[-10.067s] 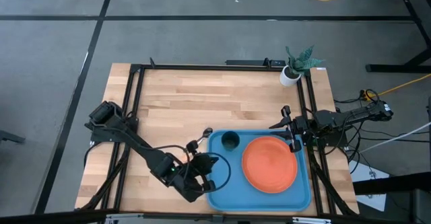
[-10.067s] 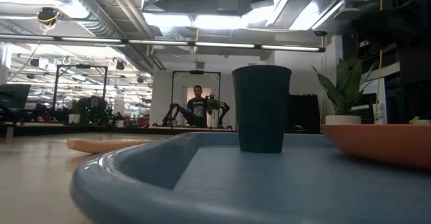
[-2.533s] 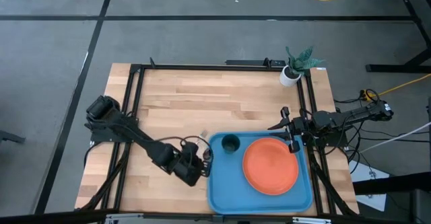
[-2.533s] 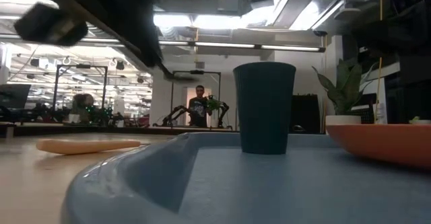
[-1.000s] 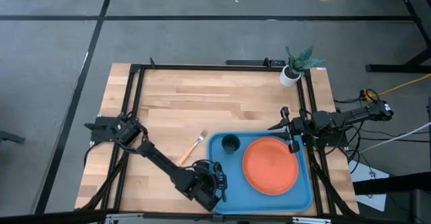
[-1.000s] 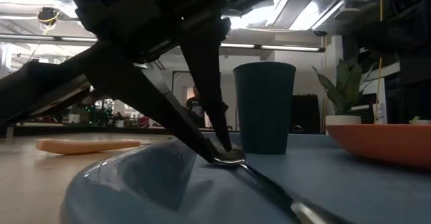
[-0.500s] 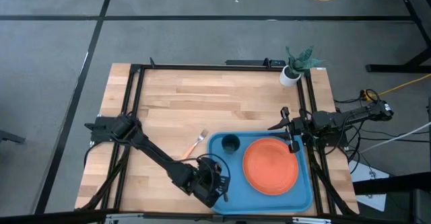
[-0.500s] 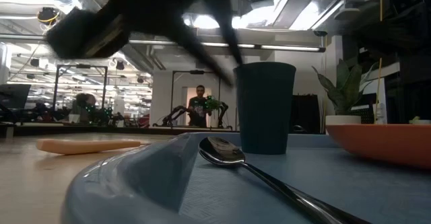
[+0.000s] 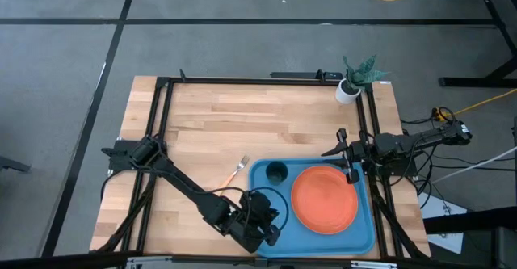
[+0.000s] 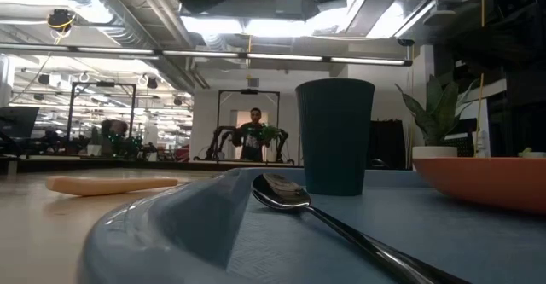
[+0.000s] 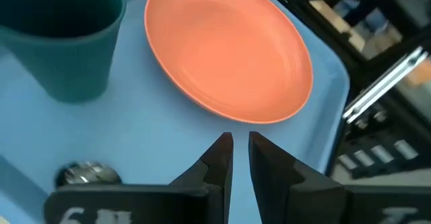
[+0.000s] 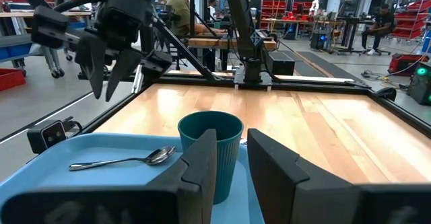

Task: Pick and place plate/cup/fork/spoon on tray
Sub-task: Put the black spoon on the blue serving tray to the bottom left of the green cup

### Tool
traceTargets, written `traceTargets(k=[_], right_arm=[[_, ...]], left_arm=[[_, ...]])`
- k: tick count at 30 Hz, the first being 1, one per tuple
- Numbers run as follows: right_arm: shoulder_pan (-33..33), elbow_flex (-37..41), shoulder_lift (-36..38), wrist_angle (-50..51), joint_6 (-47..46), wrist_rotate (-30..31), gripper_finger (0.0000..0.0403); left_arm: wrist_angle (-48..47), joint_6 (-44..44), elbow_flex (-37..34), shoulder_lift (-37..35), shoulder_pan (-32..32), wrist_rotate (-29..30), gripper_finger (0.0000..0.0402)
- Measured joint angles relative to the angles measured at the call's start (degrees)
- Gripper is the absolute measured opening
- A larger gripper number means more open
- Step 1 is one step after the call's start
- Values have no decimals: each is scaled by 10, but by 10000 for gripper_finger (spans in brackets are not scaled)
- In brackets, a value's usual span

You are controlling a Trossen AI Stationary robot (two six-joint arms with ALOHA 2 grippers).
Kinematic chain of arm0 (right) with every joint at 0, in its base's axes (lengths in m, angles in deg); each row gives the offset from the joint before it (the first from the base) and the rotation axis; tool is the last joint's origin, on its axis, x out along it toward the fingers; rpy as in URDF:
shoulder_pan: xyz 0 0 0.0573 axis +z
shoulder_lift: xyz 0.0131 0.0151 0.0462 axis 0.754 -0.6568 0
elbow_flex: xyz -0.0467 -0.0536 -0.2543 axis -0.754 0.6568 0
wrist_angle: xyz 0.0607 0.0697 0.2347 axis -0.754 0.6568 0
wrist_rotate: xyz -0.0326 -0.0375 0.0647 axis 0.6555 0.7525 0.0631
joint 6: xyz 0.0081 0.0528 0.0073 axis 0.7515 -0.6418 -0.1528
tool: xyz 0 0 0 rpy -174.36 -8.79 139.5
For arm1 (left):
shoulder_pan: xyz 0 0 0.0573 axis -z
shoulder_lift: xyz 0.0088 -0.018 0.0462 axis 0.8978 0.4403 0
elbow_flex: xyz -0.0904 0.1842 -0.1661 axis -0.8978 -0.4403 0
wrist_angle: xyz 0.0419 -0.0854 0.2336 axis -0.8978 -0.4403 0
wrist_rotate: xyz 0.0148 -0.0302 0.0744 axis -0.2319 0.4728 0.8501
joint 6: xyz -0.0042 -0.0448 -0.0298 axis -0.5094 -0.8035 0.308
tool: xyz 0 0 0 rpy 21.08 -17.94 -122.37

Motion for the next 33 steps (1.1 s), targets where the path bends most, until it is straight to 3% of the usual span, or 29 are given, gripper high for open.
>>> traceTargets(k=[9,18,27,33], right_arm=[[0,0,0,0,0,0,90],[0,0,0,0,1,0,90],[0,0,0,0,0,0,90],[0,0,0,0,1,0,90]], left_arm=[[-2,200,0,6,-29,-11,39],[-2,245,0,13,-83,-146,21],[0,336,2,40,-81,-185,5],[-5,349,-1,57,-69,-185,1]])
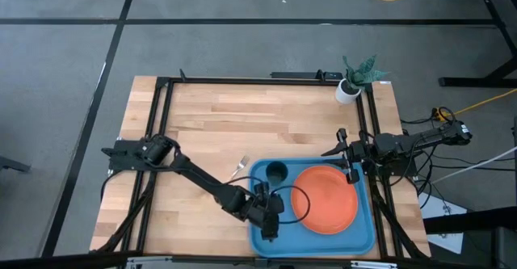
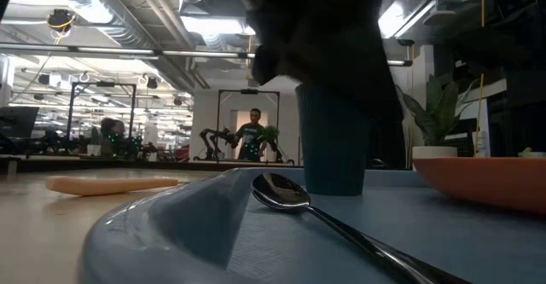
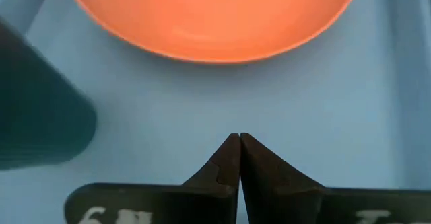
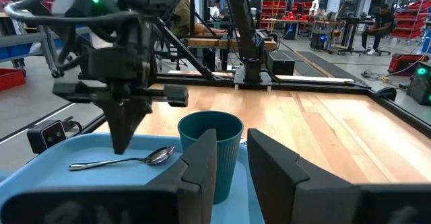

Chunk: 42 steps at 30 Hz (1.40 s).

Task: Pick and place plate/cup/fork/spoon on tray
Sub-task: Put the black spoon on the blue serving tray to the bottom left of the green cup

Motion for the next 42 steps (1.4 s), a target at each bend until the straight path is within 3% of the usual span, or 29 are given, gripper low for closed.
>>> traceTargets(k=[25,42], right_arm=[[0,0,0,0,0,0,90],[0,0,0,0,-1,0,90]], left_arm=[[-1,23,2,42,52,-31,5],[18,67,2,52,49,-25,1]])
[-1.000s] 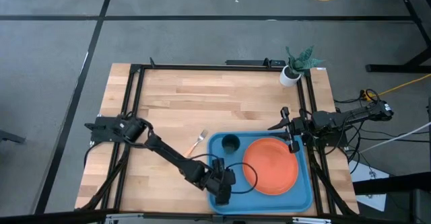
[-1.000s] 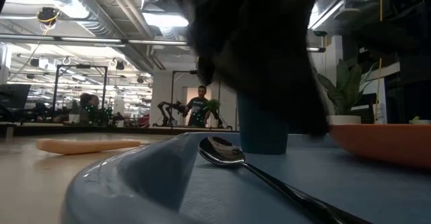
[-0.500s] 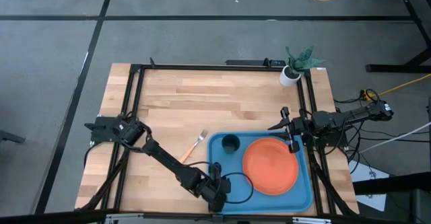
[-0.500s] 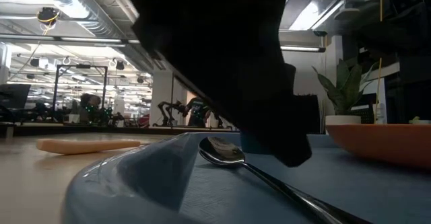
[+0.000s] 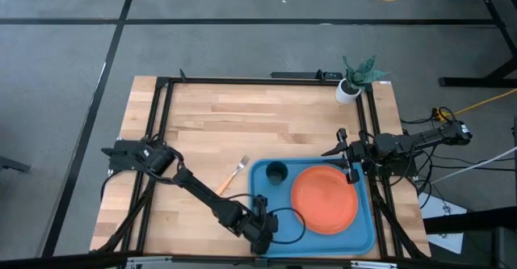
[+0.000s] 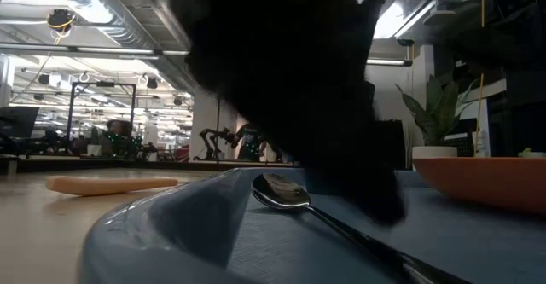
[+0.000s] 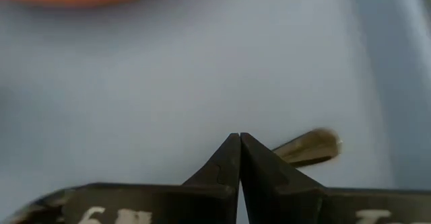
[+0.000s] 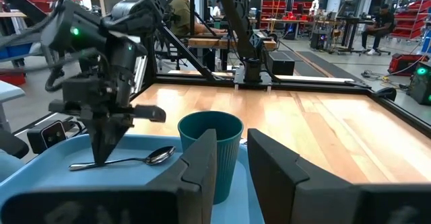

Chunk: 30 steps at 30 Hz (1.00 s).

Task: Pick and place plate/cup/fork/spoon on tray
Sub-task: Put the black spoon on the blue serving tray to the bottom left of the green cup

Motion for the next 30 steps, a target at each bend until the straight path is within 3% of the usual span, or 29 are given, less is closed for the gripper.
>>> traceTargets(k=[30], right_arm=[[0,0,0,0,0,0,90]], left_arm=[[-17,-18,0,8,10,-16,3]])
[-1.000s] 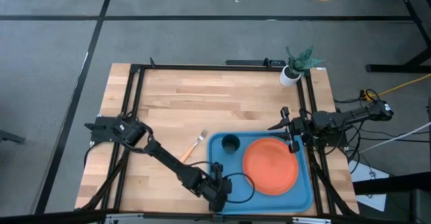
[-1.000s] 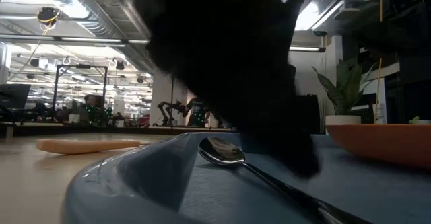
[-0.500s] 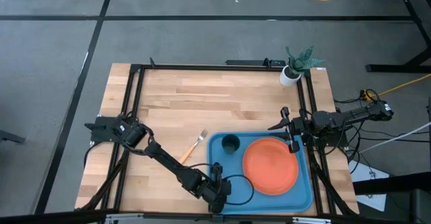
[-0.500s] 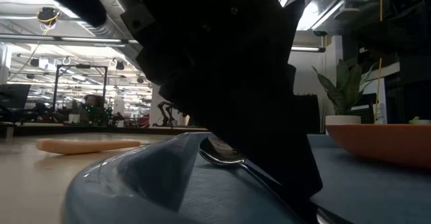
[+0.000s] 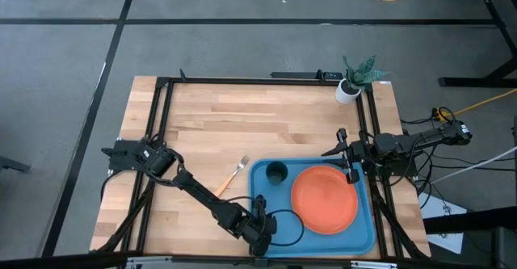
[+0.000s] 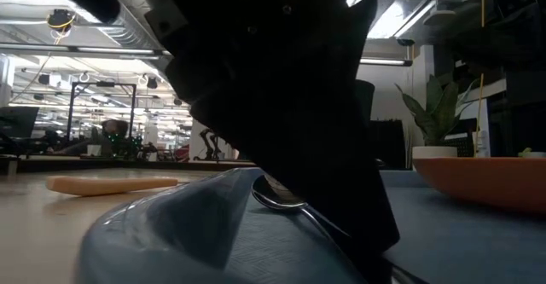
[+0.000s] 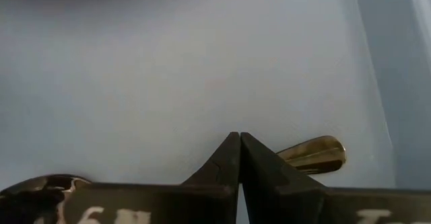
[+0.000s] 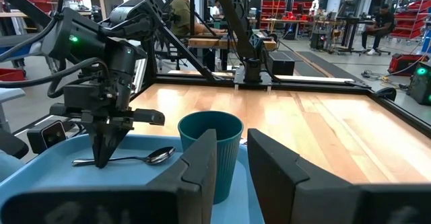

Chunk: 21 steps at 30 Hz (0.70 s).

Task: Pick and place plate/cup/fork/spoon on tray
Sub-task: Put the black spoon on the blue serving tray to the bottom left of the green cup

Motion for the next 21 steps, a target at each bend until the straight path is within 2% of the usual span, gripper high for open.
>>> traceTargets(k=[21], right_arm=[[0,0,0,0,0,0,90]], left_arm=[[-34,-2,0,-21,9,9,11]])
